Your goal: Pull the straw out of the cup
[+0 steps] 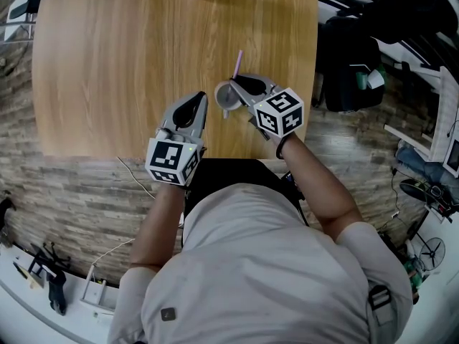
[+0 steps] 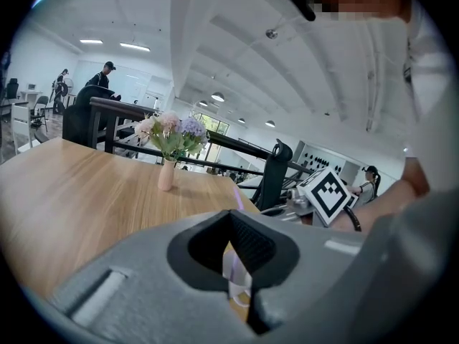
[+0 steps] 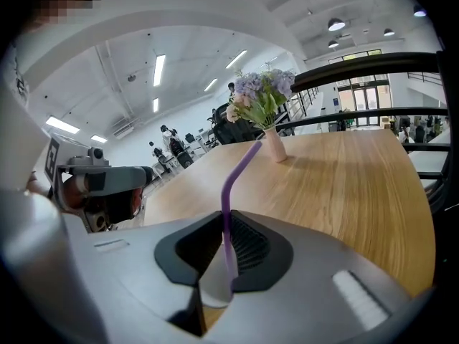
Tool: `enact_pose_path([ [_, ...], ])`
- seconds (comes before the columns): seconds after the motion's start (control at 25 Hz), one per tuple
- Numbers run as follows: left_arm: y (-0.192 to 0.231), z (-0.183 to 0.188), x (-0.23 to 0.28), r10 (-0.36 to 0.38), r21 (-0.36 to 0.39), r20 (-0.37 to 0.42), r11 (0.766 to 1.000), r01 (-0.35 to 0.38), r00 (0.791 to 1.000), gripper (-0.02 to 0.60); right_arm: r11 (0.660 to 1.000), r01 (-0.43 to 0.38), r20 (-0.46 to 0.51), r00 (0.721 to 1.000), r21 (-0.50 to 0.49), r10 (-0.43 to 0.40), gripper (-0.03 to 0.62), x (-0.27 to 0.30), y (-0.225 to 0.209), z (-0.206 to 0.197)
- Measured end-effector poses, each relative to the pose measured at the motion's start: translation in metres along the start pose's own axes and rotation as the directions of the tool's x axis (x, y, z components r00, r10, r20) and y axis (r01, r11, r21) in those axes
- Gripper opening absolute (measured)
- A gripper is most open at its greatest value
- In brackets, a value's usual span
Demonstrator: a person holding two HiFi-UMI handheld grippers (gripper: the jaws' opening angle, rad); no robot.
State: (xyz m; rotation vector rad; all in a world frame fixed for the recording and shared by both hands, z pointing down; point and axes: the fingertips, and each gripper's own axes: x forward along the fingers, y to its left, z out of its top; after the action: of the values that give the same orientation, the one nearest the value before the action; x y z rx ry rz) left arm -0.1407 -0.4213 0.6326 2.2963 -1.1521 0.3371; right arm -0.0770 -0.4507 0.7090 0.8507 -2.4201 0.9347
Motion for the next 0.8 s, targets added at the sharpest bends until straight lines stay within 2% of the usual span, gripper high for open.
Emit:
enact_pose_path([
  [0.36, -0.035, 0.013, -0.027, 0.020, 0.031, 0.050, 0.999, -0.022, 0.999, 0.005, 0.999, -0.009, 0.056, 0.998, -0.051, 0.012, 0.043, -0.040, 0.023, 0.008],
  [0.8, -0.078, 0.030, -0.074, 0.068, 0.070, 0.134, 0.994, -0.078, 0.989, 0.005, 0.992, -0.017, 0.165, 0.986, -0.124, 0.038, 0.043, -0.099, 0.059, 0.042],
])
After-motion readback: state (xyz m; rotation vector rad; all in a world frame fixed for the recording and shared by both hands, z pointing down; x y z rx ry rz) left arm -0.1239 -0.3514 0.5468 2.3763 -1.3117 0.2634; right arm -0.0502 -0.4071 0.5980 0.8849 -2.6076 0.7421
